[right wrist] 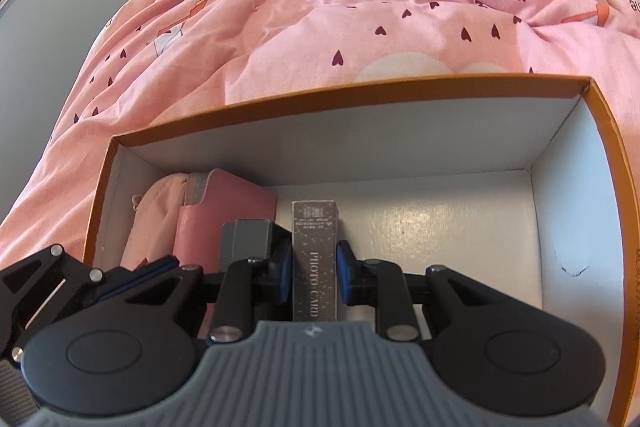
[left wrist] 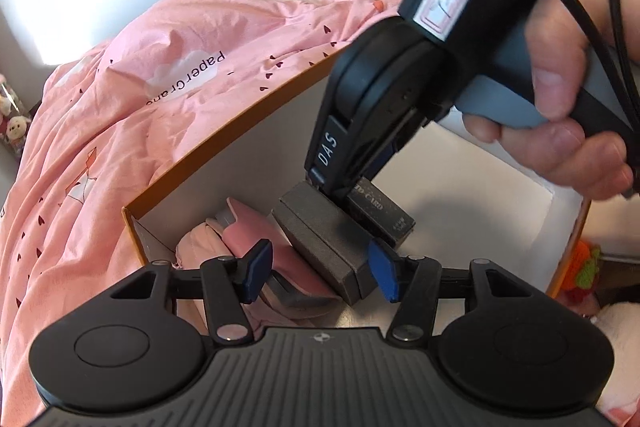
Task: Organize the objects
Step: 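Lower the dark grey box into the orange box with the left gripper while the right holds its box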
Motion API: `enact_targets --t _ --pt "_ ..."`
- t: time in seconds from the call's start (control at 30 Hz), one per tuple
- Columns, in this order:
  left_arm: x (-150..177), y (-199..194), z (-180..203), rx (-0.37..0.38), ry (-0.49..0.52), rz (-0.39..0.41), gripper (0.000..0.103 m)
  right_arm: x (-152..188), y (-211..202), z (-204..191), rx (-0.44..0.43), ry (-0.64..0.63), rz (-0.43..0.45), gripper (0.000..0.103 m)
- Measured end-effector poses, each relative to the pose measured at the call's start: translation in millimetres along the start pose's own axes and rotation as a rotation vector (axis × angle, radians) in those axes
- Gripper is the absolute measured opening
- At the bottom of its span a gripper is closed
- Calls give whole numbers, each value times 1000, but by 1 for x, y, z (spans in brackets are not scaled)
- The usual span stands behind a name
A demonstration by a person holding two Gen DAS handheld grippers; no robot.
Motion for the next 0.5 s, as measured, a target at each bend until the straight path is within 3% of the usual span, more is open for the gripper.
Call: enact_targets --t 0.5 --pt "-6 20 -10 -118 9 -35 54 -6 7 -3 -35 23 6 25"
Point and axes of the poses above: each gripper's, at about its wrist camera, not at the fingertips, and y roughly the way its jaws point, z to its right, x to its underside, the point moved 3 cm from there along y, roughly the way its jaws point, and after that the axes turned 9 degrees about y, right-handed, at the moved point
